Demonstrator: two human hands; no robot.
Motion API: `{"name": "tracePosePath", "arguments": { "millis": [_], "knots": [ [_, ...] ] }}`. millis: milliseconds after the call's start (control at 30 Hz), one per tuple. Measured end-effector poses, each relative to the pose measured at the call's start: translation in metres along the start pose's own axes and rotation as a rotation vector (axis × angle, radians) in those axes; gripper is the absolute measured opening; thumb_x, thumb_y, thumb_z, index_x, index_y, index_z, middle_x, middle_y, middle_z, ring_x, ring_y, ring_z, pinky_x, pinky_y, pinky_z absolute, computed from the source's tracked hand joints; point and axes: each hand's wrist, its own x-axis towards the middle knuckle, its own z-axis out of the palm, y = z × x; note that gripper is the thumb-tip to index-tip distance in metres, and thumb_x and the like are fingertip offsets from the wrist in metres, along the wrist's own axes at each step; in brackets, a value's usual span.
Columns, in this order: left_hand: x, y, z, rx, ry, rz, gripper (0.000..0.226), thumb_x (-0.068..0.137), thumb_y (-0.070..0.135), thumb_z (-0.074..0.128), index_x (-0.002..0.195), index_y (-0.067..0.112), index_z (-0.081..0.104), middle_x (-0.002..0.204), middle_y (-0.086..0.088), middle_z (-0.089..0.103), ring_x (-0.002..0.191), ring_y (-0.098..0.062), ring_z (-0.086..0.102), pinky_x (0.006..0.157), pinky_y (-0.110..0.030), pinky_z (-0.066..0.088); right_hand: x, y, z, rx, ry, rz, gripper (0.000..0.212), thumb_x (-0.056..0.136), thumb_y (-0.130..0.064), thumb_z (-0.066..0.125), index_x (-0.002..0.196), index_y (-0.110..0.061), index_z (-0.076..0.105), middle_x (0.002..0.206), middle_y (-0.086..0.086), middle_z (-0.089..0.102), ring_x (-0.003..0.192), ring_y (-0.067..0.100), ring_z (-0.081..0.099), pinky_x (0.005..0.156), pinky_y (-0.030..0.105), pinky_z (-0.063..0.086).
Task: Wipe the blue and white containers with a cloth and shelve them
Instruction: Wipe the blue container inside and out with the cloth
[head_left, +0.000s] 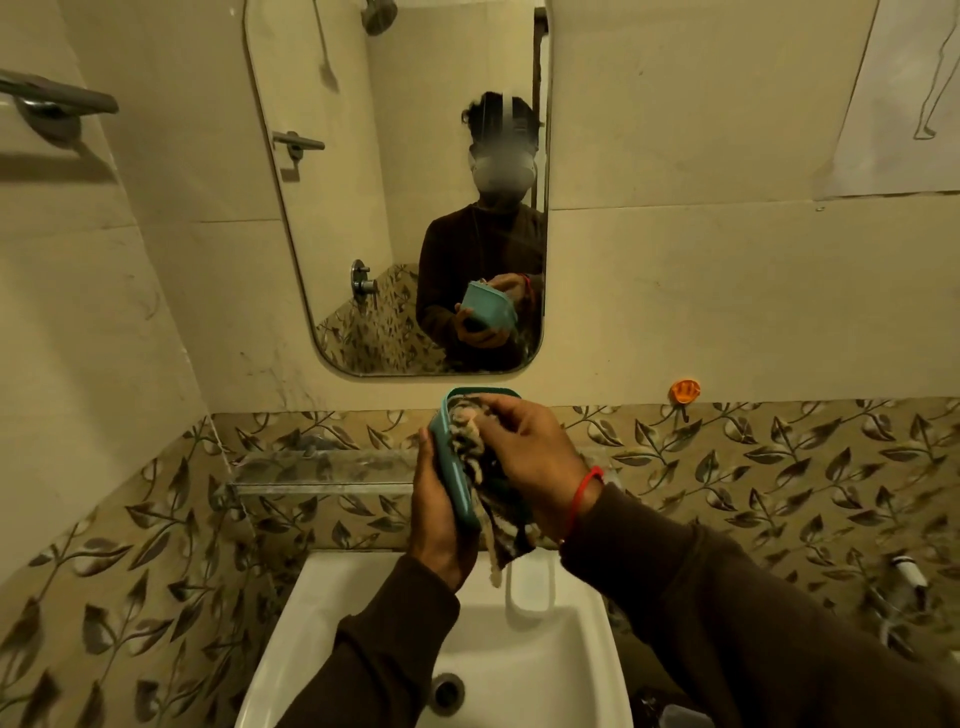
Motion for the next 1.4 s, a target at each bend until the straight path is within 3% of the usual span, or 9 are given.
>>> {"name": "tracePosePath", "arguments": {
  "millis": [133, 233, 433, 633, 900, 1000, 1200, 1300, 1400],
  "knots": [
    [0.0, 0.004, -0.011, -0.023, 0.02, -0.055, 0.065, 0.092, 0.068, 0.044, 0.119, 0.017, 0.074, 0.125, -0.02, 0.071, 0.111, -0.036, 0.07, 0.079, -0.051, 0.061, 0.0, 0.005, -0.015, -0.869, -0.299, -0.236, 0.032, 0.093, -0.024, 0.057, 0.125, -0.02, 0.058, 0.118, 0.005, 0.067, 0.106, 0.02, 0.062, 0.094, 0.038, 0.051],
    [-0.006, 0.004, -0.009, -0.064, 0.025, -0.08, 0.066, 0.091, 0.067, 0.048, 0.118, 0.014, 0.074, 0.125, -0.022, 0.07, 0.11, -0.038, 0.07, 0.076, -0.049, 0.061, 0.003, 0.008, -0.016, -1.189, -0.447, -0.401, 0.039, 0.092, -0.029, 0.057, 0.13, -0.018, 0.053, 0.122, 0.01, 0.062, 0.109, 0.026, 0.056, 0.095, 0.042, 0.048],
    [-0.007, 0.007, -0.001, -0.031, 0.011, -0.057, 0.058, 0.095, 0.065, 0.044, 0.129, 0.024, 0.067, 0.125, -0.018, 0.071, 0.112, -0.036, 0.069, 0.077, -0.049, 0.061, 0.012, -0.002, -0.02, -1.826, -0.188, -0.681, 0.069, 0.085, -0.04, 0.062, 0.144, -0.025, 0.031, 0.142, 0.007, 0.044, 0.124, 0.037, 0.035, 0.095, 0.05, 0.032],
    [-0.008, 0.012, -0.006, 0.139, 0.02, 0.035, 0.063, 0.096, 0.065, 0.042, 0.141, 0.023, 0.054, 0.135, -0.02, 0.064, 0.124, -0.038, 0.061, 0.102, -0.06, 0.048, 0.01, 0.003, -0.022, -1.91, -0.116, -0.578, 0.062, 0.083, -0.041, 0.062, 0.135, -0.013, 0.044, 0.129, 0.011, 0.055, 0.122, 0.04, 0.038, 0.096, 0.054, 0.027],
    [-0.011, 0.008, -0.005, 0.189, 0.074, 0.092, 0.063, 0.096, 0.062, 0.039, 0.143, 0.023, 0.052, 0.135, -0.021, 0.063, 0.123, -0.039, 0.061, 0.102, -0.066, 0.046, 0.0, 0.02, -0.012, -1.793, -0.14, -0.489, 0.041, 0.084, -0.047, 0.055, 0.108, -0.014, 0.061, 0.11, 0.008, 0.066, 0.114, 0.036, 0.043, 0.096, 0.053, 0.022],
    [-0.005, 0.016, -0.006, 0.215, 0.072, 0.141, 0.067, 0.094, 0.063, 0.038, 0.145, 0.021, 0.049, 0.136, -0.022, 0.061, 0.123, -0.04, 0.061, 0.099, -0.061, 0.051, -0.005, 0.028, -0.007, -1.694, -0.187, -0.432, 0.037, 0.086, -0.049, 0.051, 0.103, -0.018, 0.061, 0.102, 0.007, 0.066, 0.11, 0.035, 0.046, 0.097, 0.054, 0.022],
    [-0.006, 0.009, -0.012, 0.321, 0.105, 0.212, 0.068, 0.092, 0.061, 0.041, 0.14, 0.014, 0.054, 0.136, -0.026, 0.06, 0.125, -0.046, 0.057, 0.105, -0.071, 0.04, 0.001, 0.029, -0.013, -1.542, -0.338, -0.192, 0.036, 0.093, -0.047, 0.033, 0.081, -0.021, 0.055, 0.086, 0.003, 0.058, 0.095, 0.026, 0.048, 0.096, 0.05, 0.023],
    [-0.005, 0.007, -0.02, 0.252, 0.084, 0.161, 0.065, 0.097, 0.06, 0.038, 0.139, 0.014, 0.056, 0.136, -0.028, 0.059, 0.124, -0.046, 0.057, 0.105, -0.065, 0.044, 0.003, 0.028, -0.011, -1.401, -0.42, -0.145, 0.041, 0.095, -0.042, 0.033, 0.086, -0.015, 0.061, 0.089, 0.008, 0.061, 0.093, 0.028, 0.051, 0.09, 0.047, 0.027],
    [-0.007, 0.009, -0.024, 0.107, 0.019, 0.08, 0.07, 0.098, 0.061, 0.036, 0.142, 0.01, 0.053, 0.139, -0.03, 0.056, 0.123, -0.043, 0.058, 0.099, -0.052, 0.052, 0.004, 0.023, -0.009, -1.034, -0.462, -0.041, 0.04, 0.096, -0.035, 0.037, 0.094, -0.008, 0.066, 0.099, 0.013, 0.068, 0.095, 0.031, 0.061, 0.088, 0.049, 0.044]
  ]
}}
